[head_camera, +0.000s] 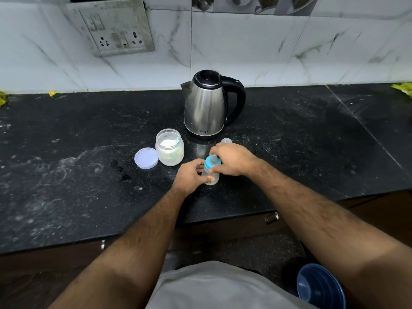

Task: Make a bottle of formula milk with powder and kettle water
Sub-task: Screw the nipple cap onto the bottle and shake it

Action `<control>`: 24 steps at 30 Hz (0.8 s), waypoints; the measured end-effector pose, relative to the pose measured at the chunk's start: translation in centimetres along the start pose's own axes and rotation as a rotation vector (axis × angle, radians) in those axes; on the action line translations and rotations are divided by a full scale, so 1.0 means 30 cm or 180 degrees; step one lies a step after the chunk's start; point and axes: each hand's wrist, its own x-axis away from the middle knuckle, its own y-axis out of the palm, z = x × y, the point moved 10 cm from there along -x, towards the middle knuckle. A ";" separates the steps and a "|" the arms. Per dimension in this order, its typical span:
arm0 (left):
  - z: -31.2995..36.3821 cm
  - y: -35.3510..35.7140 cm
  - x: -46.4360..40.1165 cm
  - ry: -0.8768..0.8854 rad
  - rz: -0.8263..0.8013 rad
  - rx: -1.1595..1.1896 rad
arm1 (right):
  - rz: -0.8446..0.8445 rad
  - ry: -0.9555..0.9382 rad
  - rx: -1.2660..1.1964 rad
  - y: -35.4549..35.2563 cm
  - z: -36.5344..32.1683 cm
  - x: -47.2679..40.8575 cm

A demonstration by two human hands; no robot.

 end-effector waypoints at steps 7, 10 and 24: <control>0.009 0.001 -0.008 0.0002 -0.0124 -0.0101 | -0.0186 -0.0197 -0.0377 0.030 0.022 -0.009; 0.014 -0.005 -0.005 0.0033 -0.0069 -0.0183 | -0.0273 -0.0354 -0.0825 0.046 0.024 -0.019; 0.024 0.005 0.014 0.0027 -0.0122 0.0015 | 0.0012 -0.0100 -0.1253 0.056 0.057 0.024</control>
